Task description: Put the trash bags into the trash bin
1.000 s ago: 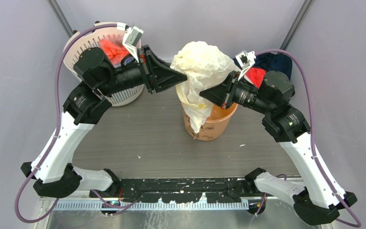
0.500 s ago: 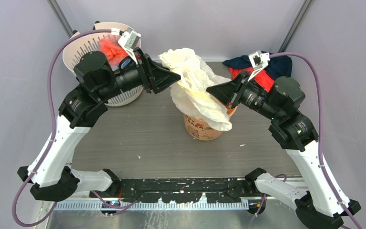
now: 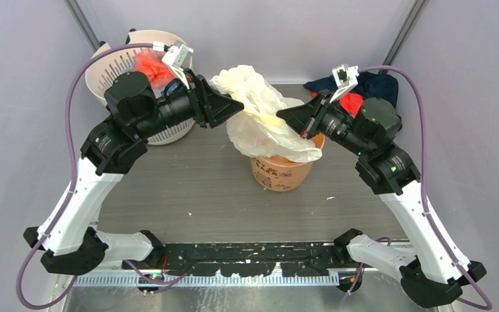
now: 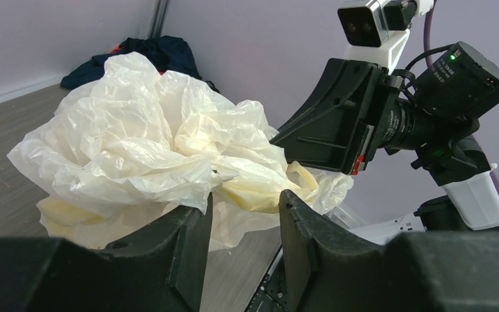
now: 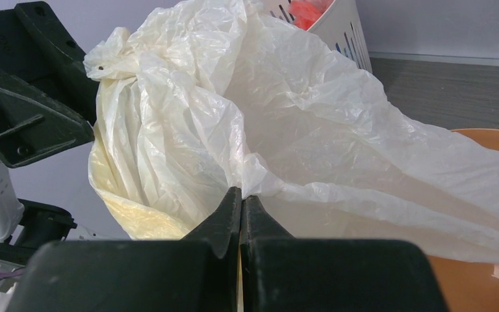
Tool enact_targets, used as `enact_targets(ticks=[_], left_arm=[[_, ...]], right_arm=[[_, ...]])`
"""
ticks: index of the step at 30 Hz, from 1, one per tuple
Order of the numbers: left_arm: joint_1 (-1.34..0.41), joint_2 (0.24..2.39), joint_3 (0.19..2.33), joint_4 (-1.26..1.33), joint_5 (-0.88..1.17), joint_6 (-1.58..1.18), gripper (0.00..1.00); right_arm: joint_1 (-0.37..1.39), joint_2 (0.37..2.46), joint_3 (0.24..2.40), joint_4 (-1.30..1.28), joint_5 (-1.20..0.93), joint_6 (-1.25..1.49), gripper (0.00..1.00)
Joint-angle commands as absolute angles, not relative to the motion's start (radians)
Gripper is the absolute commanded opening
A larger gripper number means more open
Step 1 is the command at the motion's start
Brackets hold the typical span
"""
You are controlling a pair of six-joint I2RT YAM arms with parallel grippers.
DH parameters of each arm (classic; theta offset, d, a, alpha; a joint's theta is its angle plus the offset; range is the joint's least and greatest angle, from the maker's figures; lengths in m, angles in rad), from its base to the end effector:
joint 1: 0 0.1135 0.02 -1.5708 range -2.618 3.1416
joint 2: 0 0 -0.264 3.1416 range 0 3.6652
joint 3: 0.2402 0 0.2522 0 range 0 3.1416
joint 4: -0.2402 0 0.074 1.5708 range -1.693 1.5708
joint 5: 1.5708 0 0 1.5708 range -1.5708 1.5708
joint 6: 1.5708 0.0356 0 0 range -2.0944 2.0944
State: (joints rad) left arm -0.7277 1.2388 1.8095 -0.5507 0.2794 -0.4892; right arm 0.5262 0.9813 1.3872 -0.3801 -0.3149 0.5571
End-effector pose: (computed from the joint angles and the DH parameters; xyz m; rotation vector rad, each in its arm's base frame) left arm 0.1547 -0.1509 0.5481 0.4336 1.6186 -1.1586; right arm 0.1522 0.1011 0.4876 -0.2406 1.6357 1.0853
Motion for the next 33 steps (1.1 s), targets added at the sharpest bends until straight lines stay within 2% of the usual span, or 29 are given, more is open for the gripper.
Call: enact_targets(ticks=[1, 6, 8, 19, 33], left_arm=[[-0.723, 1.24, 1.815, -0.541, 0.278, -0.496, 0.4], [-0.723, 1.271, 1.831, -0.564, 0.276, -0.505, 0.07], [-0.723, 1.276, 1.832, -0.566, 0.274, -0.51, 0.0], [-0.708, 1.258, 1.901, -0.66, 0.189, -0.431, 0.0], [-0.67, 1.202, 2.005, -0.685, 0.364, -0.413, 0.0]], right_arm=[[0.523, 0.986, 1.398, -0.294, -0.315, 0.573, 0.01], [0.523, 0.988, 1.385, -0.287, -0.321, 0.577, 0.01], [0.523, 0.982, 1.377, -0.287, -0.322, 0.577, 0.01], [0.523, 0.923, 1.416, -0.411, -0.323, 0.543, 0.01], [0.523, 0.794, 1.52, -0.611, -0.199, 0.444, 0.01]])
